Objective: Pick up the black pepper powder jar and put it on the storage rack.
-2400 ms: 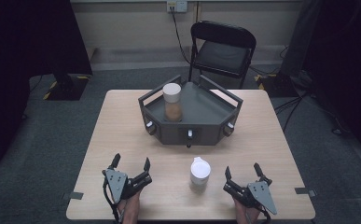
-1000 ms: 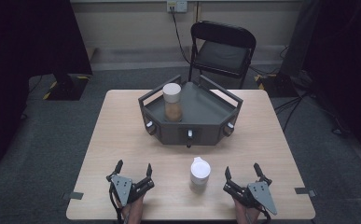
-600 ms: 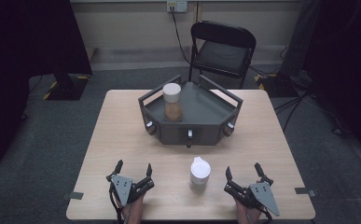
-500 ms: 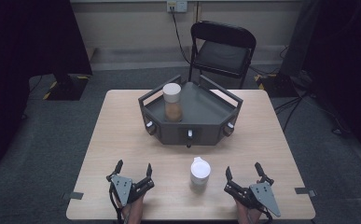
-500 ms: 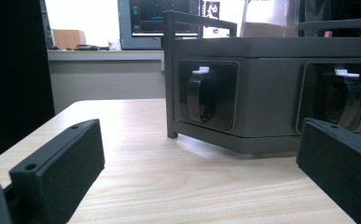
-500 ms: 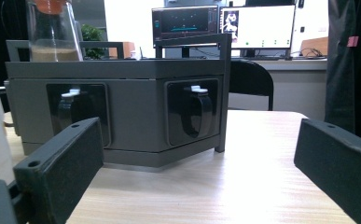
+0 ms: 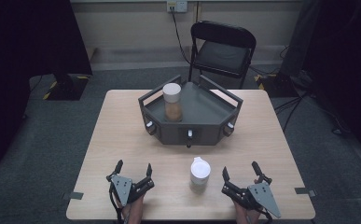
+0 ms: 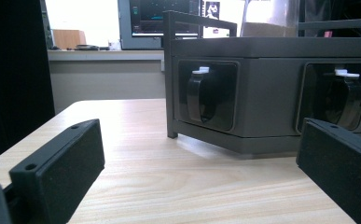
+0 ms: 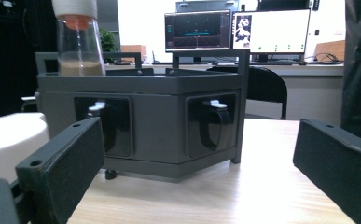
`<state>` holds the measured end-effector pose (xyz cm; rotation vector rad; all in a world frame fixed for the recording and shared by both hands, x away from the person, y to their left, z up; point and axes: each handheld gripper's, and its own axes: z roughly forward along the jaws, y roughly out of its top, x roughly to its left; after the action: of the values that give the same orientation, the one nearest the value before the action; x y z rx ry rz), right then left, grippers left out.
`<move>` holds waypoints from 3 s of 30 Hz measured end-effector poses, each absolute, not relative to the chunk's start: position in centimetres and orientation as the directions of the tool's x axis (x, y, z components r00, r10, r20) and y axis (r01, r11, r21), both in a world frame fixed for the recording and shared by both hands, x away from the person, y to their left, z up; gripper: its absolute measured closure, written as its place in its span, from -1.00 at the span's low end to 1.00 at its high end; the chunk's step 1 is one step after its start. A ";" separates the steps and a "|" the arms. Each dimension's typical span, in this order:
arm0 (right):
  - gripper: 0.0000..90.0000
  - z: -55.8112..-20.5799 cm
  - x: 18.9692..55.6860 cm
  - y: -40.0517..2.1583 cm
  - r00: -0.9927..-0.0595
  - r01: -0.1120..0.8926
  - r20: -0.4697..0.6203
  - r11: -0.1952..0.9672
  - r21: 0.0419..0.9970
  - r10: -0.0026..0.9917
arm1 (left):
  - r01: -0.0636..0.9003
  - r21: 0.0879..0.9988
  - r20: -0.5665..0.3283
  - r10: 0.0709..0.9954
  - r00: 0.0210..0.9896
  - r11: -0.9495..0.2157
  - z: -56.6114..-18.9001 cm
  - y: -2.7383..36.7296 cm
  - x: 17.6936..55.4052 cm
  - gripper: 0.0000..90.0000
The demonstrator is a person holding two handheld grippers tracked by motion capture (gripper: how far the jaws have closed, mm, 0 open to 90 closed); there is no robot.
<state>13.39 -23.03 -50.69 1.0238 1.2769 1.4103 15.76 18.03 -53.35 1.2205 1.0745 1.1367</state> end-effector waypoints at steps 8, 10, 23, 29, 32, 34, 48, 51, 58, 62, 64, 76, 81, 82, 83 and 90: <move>-0.97 -49.4 13.0 -22.8 -0.253 -0.124 0.002 -0.035 0.992 0.967 | -0.058 0.998 -0.002 0.992 0.125 0.010 -53.3 18.0 15.8 -1.00; -0.97 -49.0 12.9 -22.6 -0.270 -0.126 -0.001 -0.034 0.991 0.963 | -0.057 0.998 -0.002 0.992 0.125 0.009 -53.3 18.0 15.8 -1.00; -0.96 -47.9 13.1 -21.0 -0.347 -0.121 -0.008 -0.037 0.992 0.938 | -0.057 0.998 -0.003 0.993 0.118 0.010 -53.3 17.9 15.7 -1.00; -0.94 -47.9 13.1 -20.2 -0.375 -0.140 -0.005 -0.051 0.989 0.927 | -0.057 0.998 -0.003 0.993 0.122 0.010 -53.3 17.9 15.7 -1.00; -0.94 -47.9 13.3 -19.8 -0.389 -0.130 -0.010 -0.044 0.990 0.921 | -0.057 0.998 -0.003 0.992 0.122 0.010 -53.3 17.9 15.7 -1.00; -0.94 -47.9 13.4 -19.6 -0.395 -0.124 -0.012 -0.040 0.992 0.918 | -0.058 0.998 -0.003 0.992 0.123 0.010 -53.3 17.9 15.7 -1.00; -0.86 -48.5 14.3 -18.4 -0.418 -0.083 -0.039 0.005 0.997 0.908 | -0.057 0.998 -0.003 0.993 0.121 0.010 -53.3 17.9 15.7 -1.00; -0.82 -48.8 14.5 -18.3 -0.427 -0.059 -0.032 0.007 0.998 0.904 | -0.058 0.998 -0.003 0.993 0.121 0.010 -53.3 17.9 15.7 -1.00; -0.74 -49.4 14.7 -17.9 -0.427 -0.019 -0.032 0.026 0.999 0.904 | -0.057 0.998 -0.003 0.993 0.121 0.010 -53.3 17.9 15.7 -1.00; -0.66 -50.0 14.6 -17.6 -0.418 -0.008 -0.032 0.032 0.999 0.908 | -0.058 0.998 -0.003 0.993 0.121 0.010 -53.4 17.9 15.7 -1.00; -0.62 -50.3 14.6 -17.6 -0.416 0.002 -0.023 0.026 1.000 0.909 | -0.058 0.998 -0.003 0.993 0.121 0.010 -53.3 17.9 15.7 -1.00; -0.49 -50.9 14.4 -16.8 -0.401 0.013 -0.039 0.048 0.999 0.915 | -0.058 0.998 -0.003 0.992 0.126 0.010 -53.4 18.0 15.8 -1.00; -0.42 -50.7 14.7 -16.8 -0.412 0.032 -0.045 0.064 0.997 0.910 | -0.058 0.998 -0.003 0.992 0.127 0.010 -53.4 18.0 15.8 -1.00; -0.39 -50.7 14.7 -16.8 -0.412 0.032 -0.047 0.066 0.997 0.910 | -0.058 0.998 -0.003 0.992 0.127 0.010 -53.4 18.0 15.8 -1.00; -0.37 -50.6 14.7 -16.8 -0.412 0.033 -0.047 0.067 0.997 0.910 | -0.058 0.998 -0.003 0.992 0.127 0.010 -53.4 18.0 15.8 -1.00; -0.35 -50.5 14.8 -16.8 -0.411 0.039 -0.045 0.067 0.997 0.910 | -0.058 0.998 -0.003 0.992 0.127 0.010 -53.4 18.0 15.8 -1.00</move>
<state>14.76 -16.82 -50.52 0.9743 1.5817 1.4421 15.76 18.03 -53.35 1.2196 1.0759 1.1372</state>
